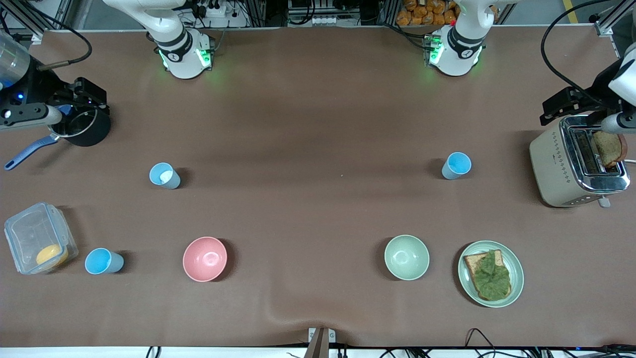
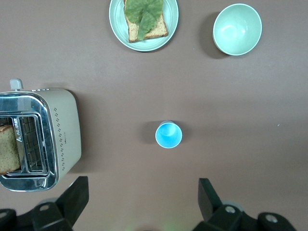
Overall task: Stack blue cups with both arms
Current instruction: 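Reach the right gripper and the left gripper toward two blue cups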
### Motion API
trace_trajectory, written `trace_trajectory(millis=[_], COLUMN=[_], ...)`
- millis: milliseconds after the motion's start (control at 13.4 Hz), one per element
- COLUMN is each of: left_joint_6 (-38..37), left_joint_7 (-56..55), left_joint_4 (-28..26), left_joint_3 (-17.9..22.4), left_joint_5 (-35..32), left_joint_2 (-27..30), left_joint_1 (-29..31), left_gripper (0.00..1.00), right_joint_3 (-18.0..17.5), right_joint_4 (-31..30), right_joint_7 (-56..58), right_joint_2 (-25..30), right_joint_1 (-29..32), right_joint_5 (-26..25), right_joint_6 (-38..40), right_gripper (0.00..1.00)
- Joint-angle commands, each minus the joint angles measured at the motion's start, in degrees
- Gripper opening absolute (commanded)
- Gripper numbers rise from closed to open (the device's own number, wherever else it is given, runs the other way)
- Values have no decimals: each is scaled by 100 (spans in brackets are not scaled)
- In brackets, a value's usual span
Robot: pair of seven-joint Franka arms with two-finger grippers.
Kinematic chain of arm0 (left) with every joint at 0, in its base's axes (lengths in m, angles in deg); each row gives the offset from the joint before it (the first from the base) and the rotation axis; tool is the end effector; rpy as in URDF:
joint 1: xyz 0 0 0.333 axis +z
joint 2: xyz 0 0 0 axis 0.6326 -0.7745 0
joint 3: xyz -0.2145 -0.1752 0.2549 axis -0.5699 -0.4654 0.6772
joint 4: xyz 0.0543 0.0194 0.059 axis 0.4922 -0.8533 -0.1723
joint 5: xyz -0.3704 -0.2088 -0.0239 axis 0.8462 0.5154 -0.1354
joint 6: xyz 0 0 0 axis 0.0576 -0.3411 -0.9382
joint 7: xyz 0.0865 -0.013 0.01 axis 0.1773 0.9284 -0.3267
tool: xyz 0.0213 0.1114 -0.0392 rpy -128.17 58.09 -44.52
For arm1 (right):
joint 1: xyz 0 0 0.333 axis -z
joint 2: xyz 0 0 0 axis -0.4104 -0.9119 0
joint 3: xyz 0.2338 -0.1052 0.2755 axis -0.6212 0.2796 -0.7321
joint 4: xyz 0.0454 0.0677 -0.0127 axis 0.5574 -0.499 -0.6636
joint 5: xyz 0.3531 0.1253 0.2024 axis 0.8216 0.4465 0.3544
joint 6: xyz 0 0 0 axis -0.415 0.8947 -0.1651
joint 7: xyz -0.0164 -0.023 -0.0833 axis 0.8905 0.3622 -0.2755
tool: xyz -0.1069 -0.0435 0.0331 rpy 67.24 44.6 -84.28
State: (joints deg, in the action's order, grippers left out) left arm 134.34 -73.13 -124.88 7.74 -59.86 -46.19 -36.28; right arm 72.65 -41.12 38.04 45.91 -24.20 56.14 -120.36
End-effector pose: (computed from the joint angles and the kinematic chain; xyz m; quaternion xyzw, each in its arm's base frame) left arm 0.5736 -0.0322 0.6845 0.9998 -0.0053 -0.0141 0.0105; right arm 0.5532 0.0441 0.6830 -0.9959 -0.0796 0.0428 0.0050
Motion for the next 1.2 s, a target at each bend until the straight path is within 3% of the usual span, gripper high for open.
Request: trace_trajectory(millis=[0,449,749,973,1123], left_joint_6=[30,109,1714,2568,3227], left_joint_7=[132,-61,-629,-747,-747], left_joint_4=[-3,-63,-1432,-1882,-2522], left_joint_3=[-17,-53,-149,-211,-211], left_joint_5=[-147,-262,-165,-191,-209], left_joint_2=[57,-170,-267,-794,-822], left_joint_1=[11,-6,-128,-138,-121], left_gripper=[100,100,100,100,100], right_joint_3=[5,-12,-12,-12,-12], right_joint_4=[52,51,25,8,-1], right_joint_7=[6,-2,-2,-2,-2], right_joint_2=[63,81,72,46,28], right_joint_1=[76,32,41,32,59], right_joint_5=[29,29,29,29,29], right_joint_6=[72,90,73,38,20], right_gripper=[100,100,100,100,100])
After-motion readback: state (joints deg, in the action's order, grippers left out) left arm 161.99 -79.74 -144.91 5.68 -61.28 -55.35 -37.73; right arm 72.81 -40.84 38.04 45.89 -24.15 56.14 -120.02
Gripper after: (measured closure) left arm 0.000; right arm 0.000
